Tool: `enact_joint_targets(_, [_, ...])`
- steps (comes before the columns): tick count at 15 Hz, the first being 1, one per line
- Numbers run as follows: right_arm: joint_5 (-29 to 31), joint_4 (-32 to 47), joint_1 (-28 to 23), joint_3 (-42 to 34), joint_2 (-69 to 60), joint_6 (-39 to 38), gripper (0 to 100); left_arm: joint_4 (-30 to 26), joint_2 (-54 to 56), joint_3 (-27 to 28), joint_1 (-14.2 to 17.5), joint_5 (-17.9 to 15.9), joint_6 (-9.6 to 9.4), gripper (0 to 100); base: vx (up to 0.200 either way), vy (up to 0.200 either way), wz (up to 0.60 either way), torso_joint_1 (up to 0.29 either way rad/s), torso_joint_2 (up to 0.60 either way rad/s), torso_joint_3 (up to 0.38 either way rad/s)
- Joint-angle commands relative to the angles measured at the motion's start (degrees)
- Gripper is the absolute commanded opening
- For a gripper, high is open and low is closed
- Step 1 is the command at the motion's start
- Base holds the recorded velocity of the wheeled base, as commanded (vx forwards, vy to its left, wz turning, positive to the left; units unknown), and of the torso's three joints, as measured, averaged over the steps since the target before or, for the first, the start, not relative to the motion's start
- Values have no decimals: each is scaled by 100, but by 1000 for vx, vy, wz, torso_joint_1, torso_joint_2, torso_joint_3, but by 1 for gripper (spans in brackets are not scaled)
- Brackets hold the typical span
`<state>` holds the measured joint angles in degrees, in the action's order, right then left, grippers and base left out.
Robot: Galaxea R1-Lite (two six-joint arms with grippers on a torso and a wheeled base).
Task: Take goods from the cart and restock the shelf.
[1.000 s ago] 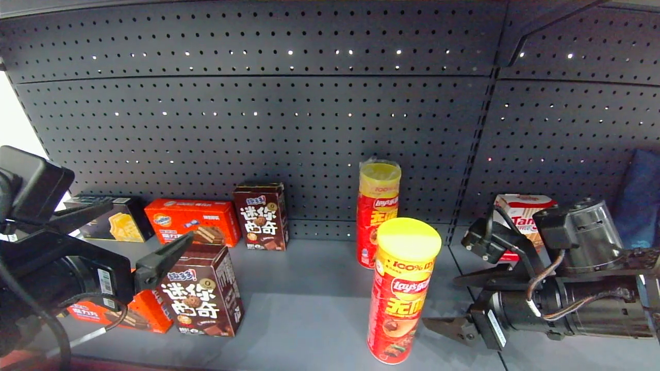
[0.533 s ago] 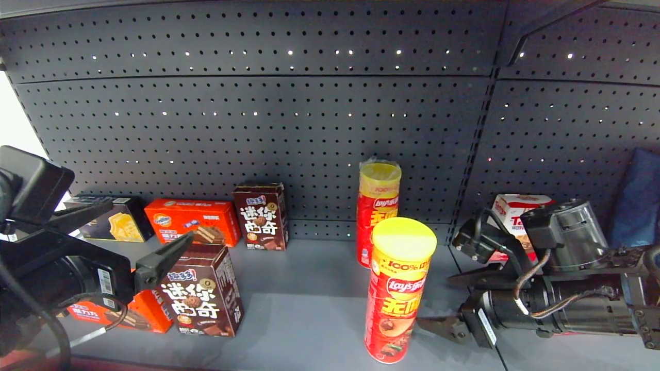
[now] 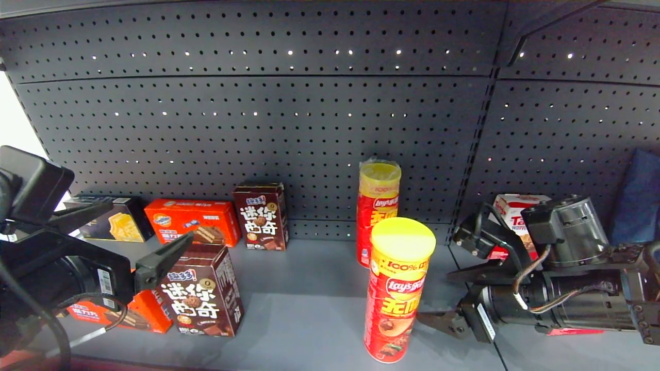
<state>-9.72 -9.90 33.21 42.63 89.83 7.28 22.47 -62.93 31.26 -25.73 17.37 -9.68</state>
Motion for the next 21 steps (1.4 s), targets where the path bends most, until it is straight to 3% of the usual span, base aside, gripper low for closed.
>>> enact_joint_targets(1, [-4, -3, 19, 52, 78, 2, 100, 3, -9, 3, 7, 3, 1, 100, 0, 0, 0, 0, 0, 0])
enact_joint_targets(21, [-4, -3, 142, 0, 175, 2, 100, 3, -9, -6, 7, 3, 1, 100, 0, 0, 0, 0, 0, 0])
